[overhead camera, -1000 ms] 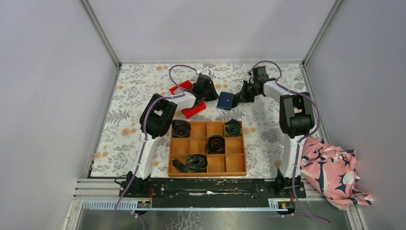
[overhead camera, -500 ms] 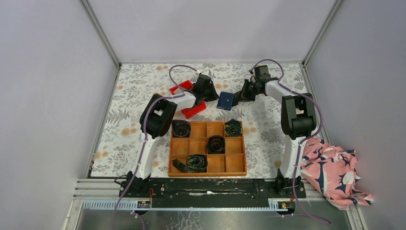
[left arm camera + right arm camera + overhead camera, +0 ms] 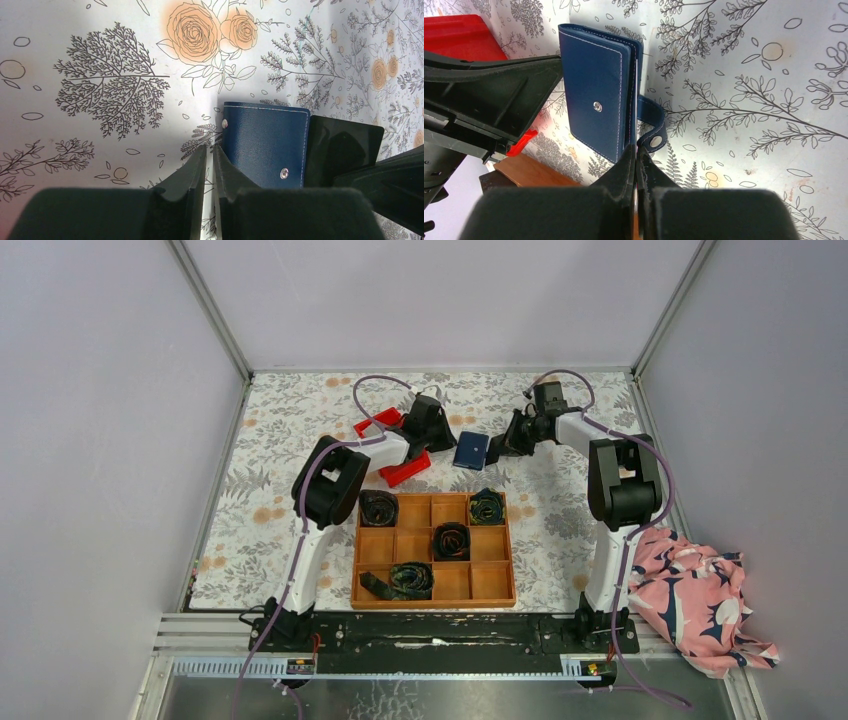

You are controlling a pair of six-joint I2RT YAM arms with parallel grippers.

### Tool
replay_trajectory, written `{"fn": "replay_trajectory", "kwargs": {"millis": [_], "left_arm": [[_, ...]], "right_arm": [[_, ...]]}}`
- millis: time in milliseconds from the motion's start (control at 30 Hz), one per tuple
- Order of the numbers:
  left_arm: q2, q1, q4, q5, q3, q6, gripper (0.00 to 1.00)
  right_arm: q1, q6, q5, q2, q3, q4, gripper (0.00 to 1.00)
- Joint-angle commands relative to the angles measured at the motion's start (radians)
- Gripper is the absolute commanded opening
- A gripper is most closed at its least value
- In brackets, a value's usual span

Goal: Put the credit cards into the card holder
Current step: Insert the credit card into the card holder.

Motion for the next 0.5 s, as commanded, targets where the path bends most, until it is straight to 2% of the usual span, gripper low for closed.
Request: {"fn": "replay_trajectory", "kwargs": {"millis": [0,467], "left_arm": [[0.009,-0.005,-0.022,0.000,-0.007,0.010,0.16],[0.014,-0.008,-0.020,0.004,-0.007,0.009,0.15]], "right_arm": [[-0.008,0.029,-0.044,-0.048,-0.010,0.048,0.00],[-0.013,0.069,-0.091,-0.031,-0.030,0.108,0.00]]}}
